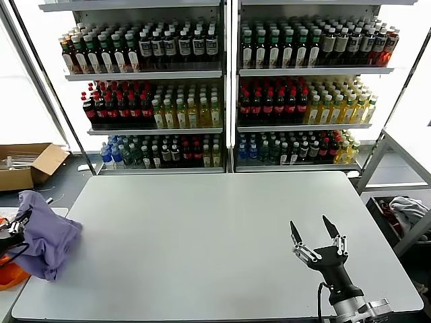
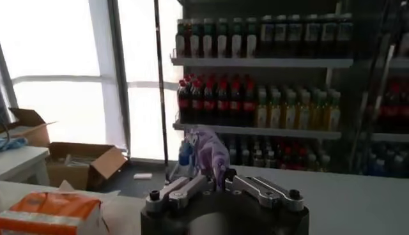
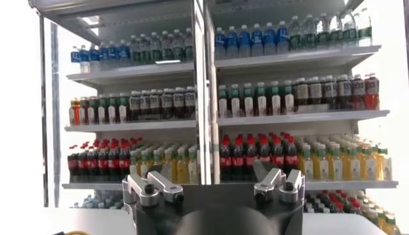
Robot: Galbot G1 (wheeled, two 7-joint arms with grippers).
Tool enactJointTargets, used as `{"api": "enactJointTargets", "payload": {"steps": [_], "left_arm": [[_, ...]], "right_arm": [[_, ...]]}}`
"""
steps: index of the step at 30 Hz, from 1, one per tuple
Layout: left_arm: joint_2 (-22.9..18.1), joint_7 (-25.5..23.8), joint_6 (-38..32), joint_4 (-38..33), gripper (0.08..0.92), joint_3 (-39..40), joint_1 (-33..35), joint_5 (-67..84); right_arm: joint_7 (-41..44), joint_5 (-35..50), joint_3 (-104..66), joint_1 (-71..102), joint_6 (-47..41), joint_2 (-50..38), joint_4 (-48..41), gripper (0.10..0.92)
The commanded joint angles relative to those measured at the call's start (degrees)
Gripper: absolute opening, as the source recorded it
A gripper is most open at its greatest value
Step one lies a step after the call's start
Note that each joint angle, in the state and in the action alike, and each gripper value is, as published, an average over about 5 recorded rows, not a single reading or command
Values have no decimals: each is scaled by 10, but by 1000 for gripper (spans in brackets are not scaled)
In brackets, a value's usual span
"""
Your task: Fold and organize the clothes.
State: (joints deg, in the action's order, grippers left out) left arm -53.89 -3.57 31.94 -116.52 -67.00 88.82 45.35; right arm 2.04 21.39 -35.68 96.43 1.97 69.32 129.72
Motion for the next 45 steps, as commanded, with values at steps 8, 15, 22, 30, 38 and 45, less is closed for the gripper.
{"api": "enactJointTargets", "payload": {"steps": [8, 15, 22, 30, 38, 45], "left_arm": [[-132, 63, -9, 39, 132, 553, -153, -198], [-204, 76, -21, 85, 132, 614, -218, -178], [-222, 172, -12, 12, 155, 622, -231, 46], [-231, 197, -81, -31, 367, 586, -219, 158], [-176, 145, -101, -50, 618, 465, -188, 122], [-141, 128, -101, -88, 797, 376, -129, 139]], "right_arm": [[-4, -14, 5, 15, -21, 11, 35, 823], [-23, 9, 19, 27, -90, 5, 29, 823], [-56, 99, 75, -1, -148, -17, 6, 823], [-93, 167, 164, -80, -192, -30, -62, 823], [-165, 208, 310, -208, -229, 31, -162, 823], [-217, 203, 392, -268, -230, 120, -253, 823]]}}
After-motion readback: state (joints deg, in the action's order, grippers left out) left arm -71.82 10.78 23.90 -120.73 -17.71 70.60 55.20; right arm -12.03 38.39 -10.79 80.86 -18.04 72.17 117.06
